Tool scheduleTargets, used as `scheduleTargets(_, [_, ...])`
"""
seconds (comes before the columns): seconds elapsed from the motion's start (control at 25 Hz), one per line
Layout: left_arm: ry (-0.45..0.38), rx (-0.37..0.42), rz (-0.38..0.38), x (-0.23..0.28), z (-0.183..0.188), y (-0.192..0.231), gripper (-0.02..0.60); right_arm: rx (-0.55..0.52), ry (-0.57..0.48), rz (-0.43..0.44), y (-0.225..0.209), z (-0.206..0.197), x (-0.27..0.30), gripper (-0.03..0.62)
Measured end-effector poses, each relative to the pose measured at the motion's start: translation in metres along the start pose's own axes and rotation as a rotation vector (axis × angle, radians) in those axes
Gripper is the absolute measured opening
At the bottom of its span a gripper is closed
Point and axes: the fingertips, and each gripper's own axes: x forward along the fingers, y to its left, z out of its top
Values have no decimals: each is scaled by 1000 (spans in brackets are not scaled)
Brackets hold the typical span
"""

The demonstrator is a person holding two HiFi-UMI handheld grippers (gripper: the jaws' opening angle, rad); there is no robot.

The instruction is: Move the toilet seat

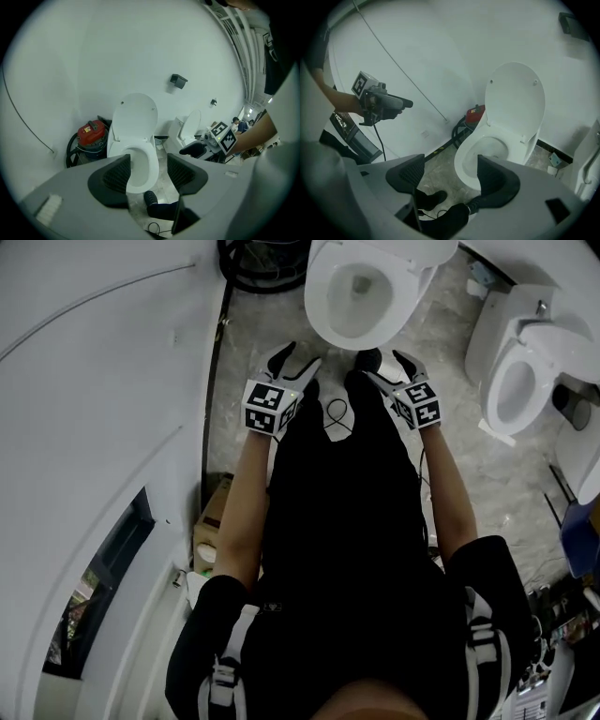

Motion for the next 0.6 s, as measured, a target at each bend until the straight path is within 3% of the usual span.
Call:
scheduleTargets(0.24, [31,-39,-41,38,-25,8,245,26,35,0,-13,-23,31,350])
scheduleTargets(0.6, [143,-56,-143,112,-99,36,245,100,52,-28,-30,-69,99,345])
